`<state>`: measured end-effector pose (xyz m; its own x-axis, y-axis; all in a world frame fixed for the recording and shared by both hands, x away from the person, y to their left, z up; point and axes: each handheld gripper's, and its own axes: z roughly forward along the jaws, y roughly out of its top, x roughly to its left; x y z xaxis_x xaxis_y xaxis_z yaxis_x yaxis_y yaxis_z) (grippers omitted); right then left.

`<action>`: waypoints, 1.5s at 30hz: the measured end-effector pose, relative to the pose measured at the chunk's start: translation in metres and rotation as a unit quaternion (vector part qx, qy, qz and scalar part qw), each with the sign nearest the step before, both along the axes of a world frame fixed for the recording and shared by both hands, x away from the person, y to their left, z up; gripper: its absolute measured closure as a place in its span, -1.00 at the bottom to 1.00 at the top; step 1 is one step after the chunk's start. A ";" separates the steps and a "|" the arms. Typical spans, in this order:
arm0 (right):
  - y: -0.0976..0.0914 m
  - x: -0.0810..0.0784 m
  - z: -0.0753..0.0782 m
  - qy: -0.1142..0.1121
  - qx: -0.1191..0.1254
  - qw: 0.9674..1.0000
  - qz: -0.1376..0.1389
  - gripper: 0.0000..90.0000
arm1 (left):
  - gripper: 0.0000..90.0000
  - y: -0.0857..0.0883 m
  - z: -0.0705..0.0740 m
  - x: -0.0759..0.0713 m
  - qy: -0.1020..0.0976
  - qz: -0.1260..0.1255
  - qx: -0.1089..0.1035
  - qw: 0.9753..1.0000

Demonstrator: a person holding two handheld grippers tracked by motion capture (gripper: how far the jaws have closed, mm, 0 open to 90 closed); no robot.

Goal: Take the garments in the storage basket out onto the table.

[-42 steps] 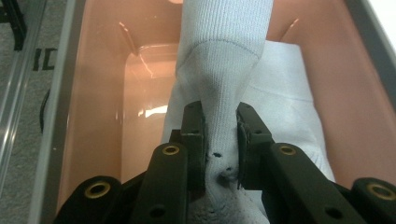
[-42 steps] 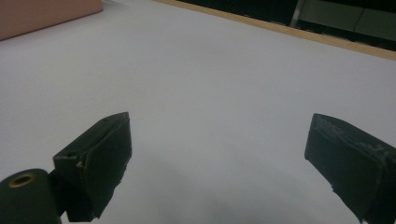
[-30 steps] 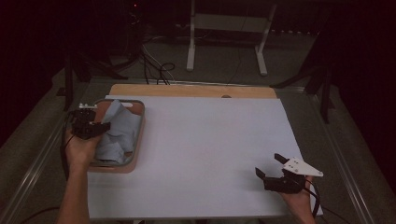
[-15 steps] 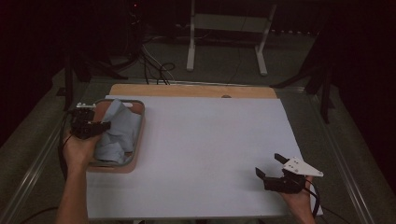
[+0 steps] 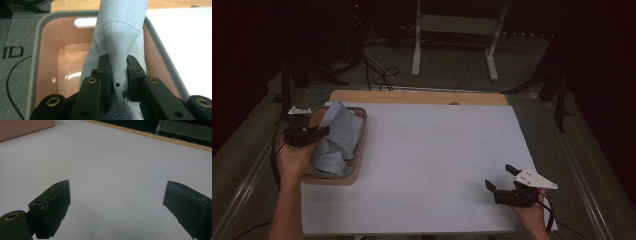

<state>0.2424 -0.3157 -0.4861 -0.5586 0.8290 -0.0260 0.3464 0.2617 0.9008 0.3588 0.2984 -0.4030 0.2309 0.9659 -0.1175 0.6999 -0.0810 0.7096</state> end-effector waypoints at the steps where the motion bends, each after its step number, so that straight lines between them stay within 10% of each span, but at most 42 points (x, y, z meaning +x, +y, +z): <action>1: 0.000 0.000 0.000 0.001 0.000 1.000 0.002 -0.83 | 0.73 0.001 0.002 -0.001 -0.004 0.000 -0.004 1.000; 20: 0.000 0.000 0.000 0.001 0.000 1.000 0.002 -0.83 | 0.74 0.001 0.025 -0.011 -0.071 -0.025 -0.055 0.996; 45: 0.001 0.000 0.000 0.002 -0.002 1.000 0.001 -0.83 | 0.74 -0.020 0.045 -0.009 -0.086 -0.079 -0.059 0.991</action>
<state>0.2427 -0.3151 -0.4862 -0.5605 0.8278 -0.0262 0.3500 0.2655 0.8984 0.3496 0.2787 -0.3583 0.4053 0.8975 -0.1736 0.5535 -0.0898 0.8280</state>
